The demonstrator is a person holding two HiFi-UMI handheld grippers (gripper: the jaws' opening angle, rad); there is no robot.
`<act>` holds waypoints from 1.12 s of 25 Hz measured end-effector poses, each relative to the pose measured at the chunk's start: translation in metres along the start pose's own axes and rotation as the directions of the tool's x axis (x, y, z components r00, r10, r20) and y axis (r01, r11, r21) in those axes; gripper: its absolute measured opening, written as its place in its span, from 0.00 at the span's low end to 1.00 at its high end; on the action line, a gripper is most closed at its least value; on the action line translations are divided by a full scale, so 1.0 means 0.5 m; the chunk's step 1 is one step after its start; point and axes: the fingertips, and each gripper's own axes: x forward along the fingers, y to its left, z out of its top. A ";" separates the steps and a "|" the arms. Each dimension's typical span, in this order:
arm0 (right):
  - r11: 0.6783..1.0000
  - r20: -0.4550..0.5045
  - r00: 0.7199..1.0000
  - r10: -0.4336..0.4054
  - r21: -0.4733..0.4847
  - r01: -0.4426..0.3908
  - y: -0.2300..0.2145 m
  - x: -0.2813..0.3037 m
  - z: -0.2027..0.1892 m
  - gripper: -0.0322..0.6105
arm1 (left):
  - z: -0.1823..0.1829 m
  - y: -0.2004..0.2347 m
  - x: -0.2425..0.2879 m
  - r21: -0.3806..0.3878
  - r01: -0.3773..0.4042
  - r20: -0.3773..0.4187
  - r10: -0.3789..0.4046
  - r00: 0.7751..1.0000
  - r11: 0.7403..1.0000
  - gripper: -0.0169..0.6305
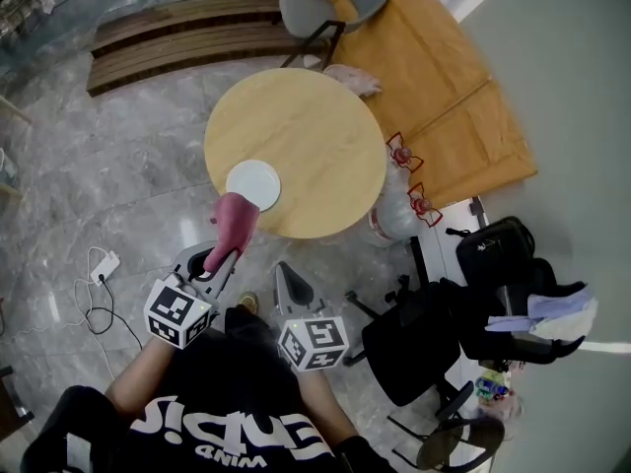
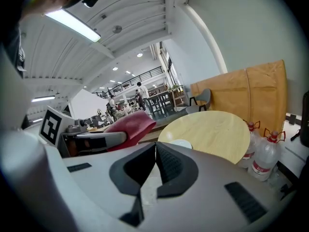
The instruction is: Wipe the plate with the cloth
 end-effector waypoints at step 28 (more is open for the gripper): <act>0.998 -0.018 0.999 0.043 0.035 -0.043 -0.059 0.242 0.108 0.09 | 0.073 0.202 0.145 0.036 0.001 -0.038 0.001 0.999 0.999 0.10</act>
